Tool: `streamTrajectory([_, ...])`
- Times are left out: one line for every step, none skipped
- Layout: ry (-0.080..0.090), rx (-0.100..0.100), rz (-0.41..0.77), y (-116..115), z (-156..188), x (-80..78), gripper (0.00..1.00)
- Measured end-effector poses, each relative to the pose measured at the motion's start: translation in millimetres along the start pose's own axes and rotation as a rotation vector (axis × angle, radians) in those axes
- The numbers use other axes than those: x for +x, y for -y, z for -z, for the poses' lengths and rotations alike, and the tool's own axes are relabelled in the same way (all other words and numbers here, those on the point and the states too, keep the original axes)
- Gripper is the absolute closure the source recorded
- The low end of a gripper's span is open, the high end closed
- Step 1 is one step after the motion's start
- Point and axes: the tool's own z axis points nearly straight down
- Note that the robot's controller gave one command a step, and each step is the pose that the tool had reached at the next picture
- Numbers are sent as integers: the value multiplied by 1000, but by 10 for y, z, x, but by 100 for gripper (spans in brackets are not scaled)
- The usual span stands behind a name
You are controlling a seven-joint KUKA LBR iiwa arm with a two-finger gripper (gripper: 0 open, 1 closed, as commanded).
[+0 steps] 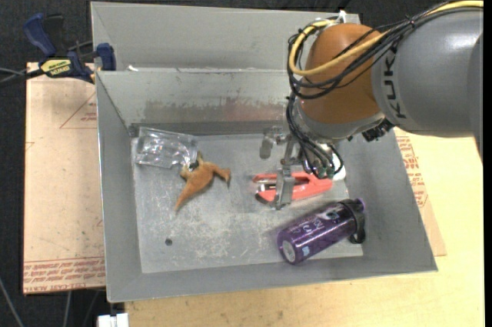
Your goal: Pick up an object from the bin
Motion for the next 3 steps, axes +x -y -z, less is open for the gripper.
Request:
streamTrajectory([7,0,-1,1,46,-14,0])
streamTrajectory([10,-1,31,59,-20,-43,0])
streamTrajectory([13,0,151,348,-522,-31,0])
